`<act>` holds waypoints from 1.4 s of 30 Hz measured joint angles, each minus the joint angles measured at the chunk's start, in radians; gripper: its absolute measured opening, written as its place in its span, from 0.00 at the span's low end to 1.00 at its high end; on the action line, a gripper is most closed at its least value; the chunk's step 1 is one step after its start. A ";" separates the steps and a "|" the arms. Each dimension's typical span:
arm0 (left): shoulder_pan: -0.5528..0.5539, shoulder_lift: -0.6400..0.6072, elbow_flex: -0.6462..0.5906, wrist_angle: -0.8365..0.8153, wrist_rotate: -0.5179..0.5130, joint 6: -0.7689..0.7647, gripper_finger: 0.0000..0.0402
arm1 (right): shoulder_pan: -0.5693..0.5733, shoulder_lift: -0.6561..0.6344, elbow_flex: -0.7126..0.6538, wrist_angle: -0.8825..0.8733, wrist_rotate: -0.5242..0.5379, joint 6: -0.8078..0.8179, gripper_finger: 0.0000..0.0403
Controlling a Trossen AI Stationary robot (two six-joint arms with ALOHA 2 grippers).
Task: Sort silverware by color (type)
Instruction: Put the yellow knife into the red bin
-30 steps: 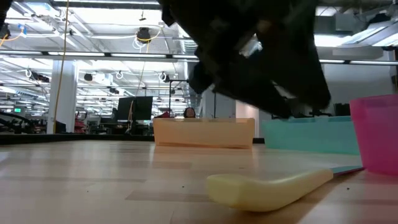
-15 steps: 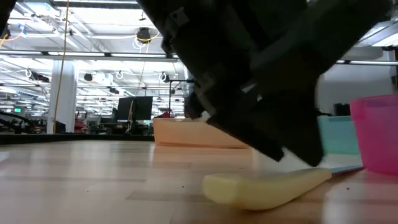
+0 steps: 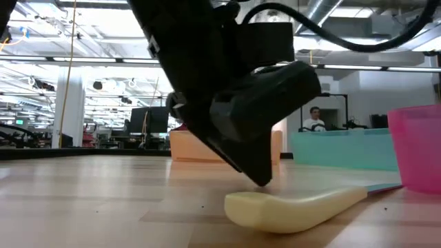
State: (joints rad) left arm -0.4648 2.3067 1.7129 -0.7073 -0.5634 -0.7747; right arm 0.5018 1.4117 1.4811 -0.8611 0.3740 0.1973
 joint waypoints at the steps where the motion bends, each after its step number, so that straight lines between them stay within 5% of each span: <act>1: -0.001 -0.006 -0.001 0.004 -0.008 0.007 0.50 | 0.000 0.000 0.000 -0.002 0.000 0.008 0.49; 11: -0.034 -0.043 0.008 0.471 -0.006 0.341 0.50 | 0.000 0.000 0.000 0.001 0.002 0.023 0.49; 14: -0.035 -0.028 0.005 0.499 0.003 0.396 0.50 | 0.000 0.000 0.000 0.001 0.003 0.033 0.49; 24: -0.012 0.060 0.002 0.681 0.217 0.470 0.50 | -0.014 0.001 0.000 -0.008 0.001 0.039 0.49; 42: -0.012 0.034 0.005 0.252 0.175 0.304 0.50 | -0.020 0.001 0.000 -0.050 -0.003 0.040 0.49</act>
State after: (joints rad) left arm -0.4770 2.3407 1.7176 -0.4551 -0.3888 -0.4704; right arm 0.4816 1.4124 1.4811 -0.9110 0.3712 0.2371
